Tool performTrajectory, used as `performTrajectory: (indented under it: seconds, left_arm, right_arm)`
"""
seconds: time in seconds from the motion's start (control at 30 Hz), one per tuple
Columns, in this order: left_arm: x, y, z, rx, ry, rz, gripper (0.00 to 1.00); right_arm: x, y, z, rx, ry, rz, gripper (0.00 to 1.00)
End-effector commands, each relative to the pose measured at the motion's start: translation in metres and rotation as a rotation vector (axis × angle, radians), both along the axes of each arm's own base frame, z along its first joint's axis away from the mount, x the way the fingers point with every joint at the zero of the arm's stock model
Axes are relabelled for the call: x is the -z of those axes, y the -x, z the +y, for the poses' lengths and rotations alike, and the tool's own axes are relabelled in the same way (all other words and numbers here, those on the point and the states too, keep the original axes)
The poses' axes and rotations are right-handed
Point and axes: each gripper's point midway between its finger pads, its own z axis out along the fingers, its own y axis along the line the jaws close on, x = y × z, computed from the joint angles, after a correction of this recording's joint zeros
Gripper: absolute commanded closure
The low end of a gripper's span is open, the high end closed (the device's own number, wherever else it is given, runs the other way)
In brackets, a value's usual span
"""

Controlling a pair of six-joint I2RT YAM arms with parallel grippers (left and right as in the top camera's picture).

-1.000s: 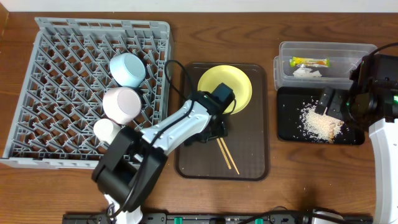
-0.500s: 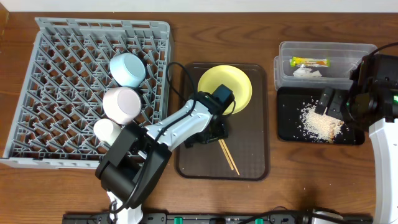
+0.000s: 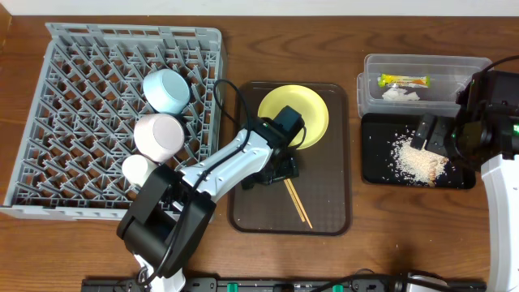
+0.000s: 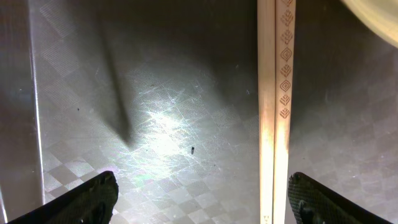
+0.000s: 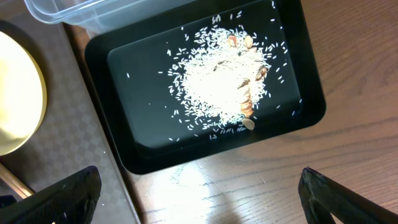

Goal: Sort waste into correct bins and load items into the dishwasher
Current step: 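Close the left gripper on one wooden chopstick and lift it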

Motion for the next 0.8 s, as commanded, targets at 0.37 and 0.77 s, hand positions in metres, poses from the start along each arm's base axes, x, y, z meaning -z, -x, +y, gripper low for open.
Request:
performTrajectory:
  seconds: [0.37,0.77]
  left_arm:
    - [0.022,0.008,0.007,0.012,-0.002,-0.017,0.11]
    - [0.028,0.018,0.015,0.012,-0.025,0.010,0.45]
  right_arm:
    - [-0.007,-0.002,-0.002,0.008,0.001,-0.018,0.01]
    - [-0.007,-0.002,-0.002,0.008,0.001,-0.018,0.01]
